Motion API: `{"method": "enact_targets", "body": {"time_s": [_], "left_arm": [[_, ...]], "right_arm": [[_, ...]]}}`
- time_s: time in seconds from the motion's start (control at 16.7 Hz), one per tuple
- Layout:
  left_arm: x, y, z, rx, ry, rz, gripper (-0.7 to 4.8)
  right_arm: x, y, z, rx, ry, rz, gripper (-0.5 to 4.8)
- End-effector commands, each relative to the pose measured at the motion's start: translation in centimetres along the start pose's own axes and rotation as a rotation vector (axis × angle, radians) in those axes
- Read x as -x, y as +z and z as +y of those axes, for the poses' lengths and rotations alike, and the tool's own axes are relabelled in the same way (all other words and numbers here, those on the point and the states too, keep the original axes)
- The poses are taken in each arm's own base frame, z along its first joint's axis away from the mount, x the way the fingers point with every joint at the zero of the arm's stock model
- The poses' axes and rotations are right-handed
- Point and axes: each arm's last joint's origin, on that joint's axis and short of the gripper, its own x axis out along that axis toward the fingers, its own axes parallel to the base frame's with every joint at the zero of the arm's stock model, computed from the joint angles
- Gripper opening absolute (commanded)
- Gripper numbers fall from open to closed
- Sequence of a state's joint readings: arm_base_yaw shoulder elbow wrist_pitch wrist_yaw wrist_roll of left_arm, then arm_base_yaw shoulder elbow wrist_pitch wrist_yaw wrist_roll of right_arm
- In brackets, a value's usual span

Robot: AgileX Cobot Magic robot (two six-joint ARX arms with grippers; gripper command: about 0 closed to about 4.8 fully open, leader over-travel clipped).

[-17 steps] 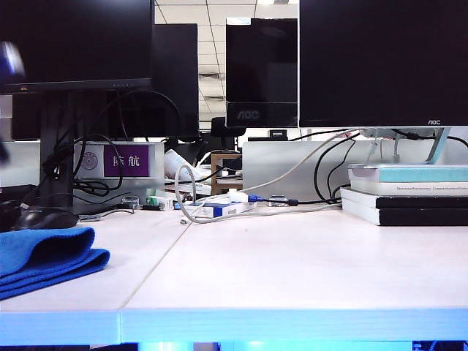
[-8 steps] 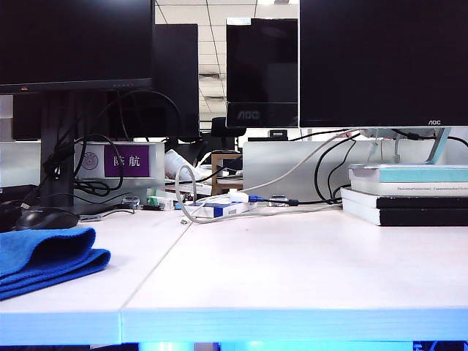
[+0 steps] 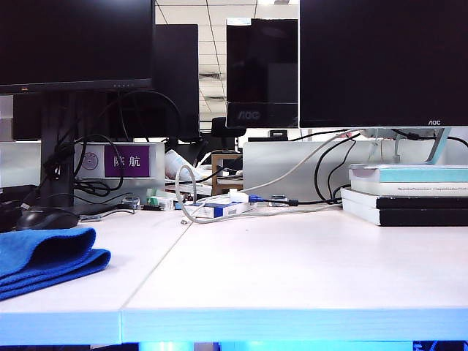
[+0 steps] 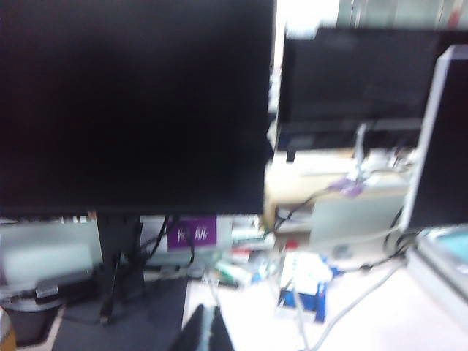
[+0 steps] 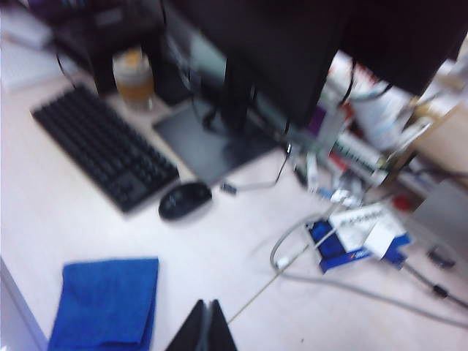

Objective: Wipe the table from right to left using the rag.

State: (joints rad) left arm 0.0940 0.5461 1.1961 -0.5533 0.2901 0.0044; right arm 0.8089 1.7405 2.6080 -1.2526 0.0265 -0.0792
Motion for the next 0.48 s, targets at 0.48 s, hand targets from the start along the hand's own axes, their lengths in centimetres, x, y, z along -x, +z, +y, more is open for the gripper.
{"method": "enact_targets", "body": {"time_s": [0.48], "left_arm": [[8.2,-6.4,-2.4,0.023,0.017,0.060,-0.05]], "right_arm": [[8.6,-1.3,1.6,0.085,0.046,-0.023,-0.06]]}}
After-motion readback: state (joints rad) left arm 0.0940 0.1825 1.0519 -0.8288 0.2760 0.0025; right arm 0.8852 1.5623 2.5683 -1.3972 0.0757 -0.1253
